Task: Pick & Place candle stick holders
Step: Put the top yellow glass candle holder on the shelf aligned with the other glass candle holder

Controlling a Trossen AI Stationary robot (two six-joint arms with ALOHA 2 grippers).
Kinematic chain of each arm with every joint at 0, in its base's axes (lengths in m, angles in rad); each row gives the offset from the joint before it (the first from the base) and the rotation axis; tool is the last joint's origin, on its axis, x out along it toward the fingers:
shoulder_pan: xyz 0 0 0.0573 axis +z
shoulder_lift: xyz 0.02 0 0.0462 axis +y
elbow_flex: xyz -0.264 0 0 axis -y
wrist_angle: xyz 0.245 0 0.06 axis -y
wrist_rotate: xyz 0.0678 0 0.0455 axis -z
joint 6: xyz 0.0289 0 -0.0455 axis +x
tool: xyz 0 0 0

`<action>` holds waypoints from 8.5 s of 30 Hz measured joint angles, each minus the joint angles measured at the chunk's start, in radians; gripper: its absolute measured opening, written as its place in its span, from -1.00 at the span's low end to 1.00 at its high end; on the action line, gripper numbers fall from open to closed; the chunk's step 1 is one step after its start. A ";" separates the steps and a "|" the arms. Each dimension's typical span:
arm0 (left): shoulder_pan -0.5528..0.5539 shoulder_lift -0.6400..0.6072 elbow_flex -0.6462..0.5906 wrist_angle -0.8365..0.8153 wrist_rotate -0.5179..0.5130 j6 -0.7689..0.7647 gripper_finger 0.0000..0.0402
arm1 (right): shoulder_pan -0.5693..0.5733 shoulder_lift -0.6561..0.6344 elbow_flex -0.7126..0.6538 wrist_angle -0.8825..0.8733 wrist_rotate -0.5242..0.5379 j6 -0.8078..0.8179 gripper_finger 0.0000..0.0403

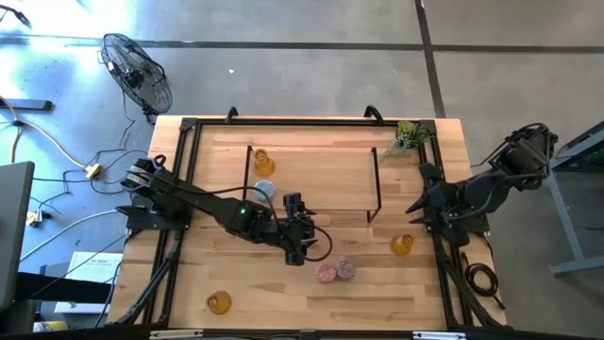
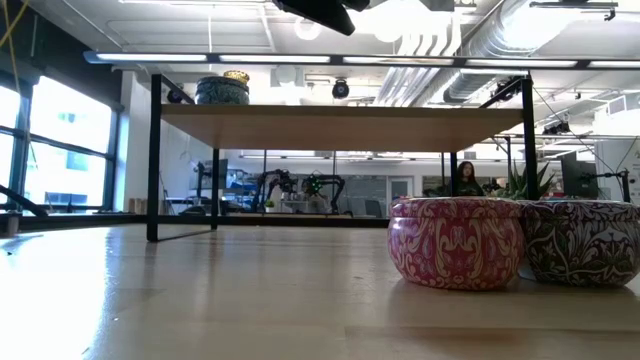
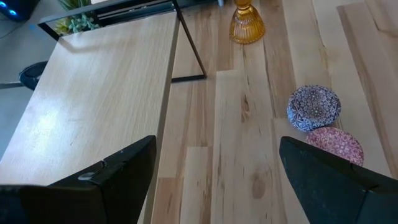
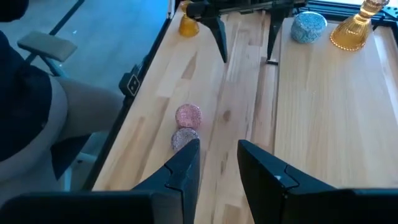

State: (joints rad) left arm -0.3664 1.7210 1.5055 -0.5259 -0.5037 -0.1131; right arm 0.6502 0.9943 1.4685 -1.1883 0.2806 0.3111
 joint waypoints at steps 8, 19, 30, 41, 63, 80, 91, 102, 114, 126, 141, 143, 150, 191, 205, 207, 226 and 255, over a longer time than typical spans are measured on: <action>0.000 0.000 0.000 0.000 0.000 0.002 0.67 | -0.004 0.000 0.000 -0.051 0.035 0.088 -0.34; 0.000 0.000 0.000 0.000 0.028 0.004 0.67 | -0.004 0.001 0.000 -0.099 0.106 0.202 0.25; 0.000 0.000 0.000 0.000 0.029 0.053 0.67 | -0.004 0.001 0.000 -0.073 0.105 0.130 0.27; 0.000 0.000 0.000 0.000 0.025 0.085 0.67 | -0.004 0.001 0.000 -0.008 0.088 0.133 0.27; 0.001 0.000 0.000 0.034 -0.029 0.117 0.67 | -0.010 0.035 0.000 -0.367 0.244 0.858 0.27; 0.001 0.000 0.000 0.045 -0.029 0.109 0.67 | -0.114 0.166 -0.084 -0.383 -0.010 1.019 0.27; 0.000 0.000 0.000 0.053 0.027 0.102 0.67 | -0.141 0.191 -0.222 -0.384 -0.226 1.103 0.27; 0.000 0.000 0.000 0.053 0.045 0.082 0.67 | -0.126 0.190 -0.334 -0.355 -0.357 1.087 0.27; 0.000 0.000 0.000 0.053 0.080 0.078 0.67 | -0.126 0.190 -0.352 -0.181 -0.332 1.078 0.27; 0.000 0.000 0.000 0.058 0.140 0.075 0.67 | -0.125 0.197 -0.352 -0.190 -0.290 1.121 0.27; 0.000 0.032 -0.001 0.045 0.171 0.079 0.67 | -0.097 0.301 -0.352 -0.227 -0.343 1.102 0.27; 0.000 0.033 0.001 0.057 0.175 0.078 0.67 | -0.097 0.317 -0.352 -0.238 -0.348 1.096 0.27; 0.000 0.038 0.001 0.056 0.181 0.056 0.67 | -0.083 0.361 -0.352 -0.236 -0.342 1.053 0.27; 0.000 0.037 0.000 0.083 0.202 0.056 0.67 | -0.029 0.372 -0.491 -0.104 -0.245 0.879 0.27; 0.000 0.037 0.000 0.082 0.202 0.055 0.67 | -0.035 0.372 -0.491 -0.104 -0.256 0.839 0.27; 0.000 0.037 0.000 0.082 0.202 0.055 0.67 | -0.035 0.372 -0.491 -0.103 -0.257 0.839 0.27; 0.000 0.036 0.000 0.082 0.201 0.055 0.67 | -0.035 0.372 -0.491 -0.112 -0.264 0.806 0.27; 0.000 0.036 0.000 0.082 0.200 0.055 0.67 | -0.035 0.371 -0.586 -0.006 -0.277 0.795 0.27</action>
State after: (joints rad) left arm -0.3668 1.7573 1.5055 -0.4438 -0.3035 -0.0586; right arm 0.6147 1.3651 0.8825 -1.1948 0.0035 1.1063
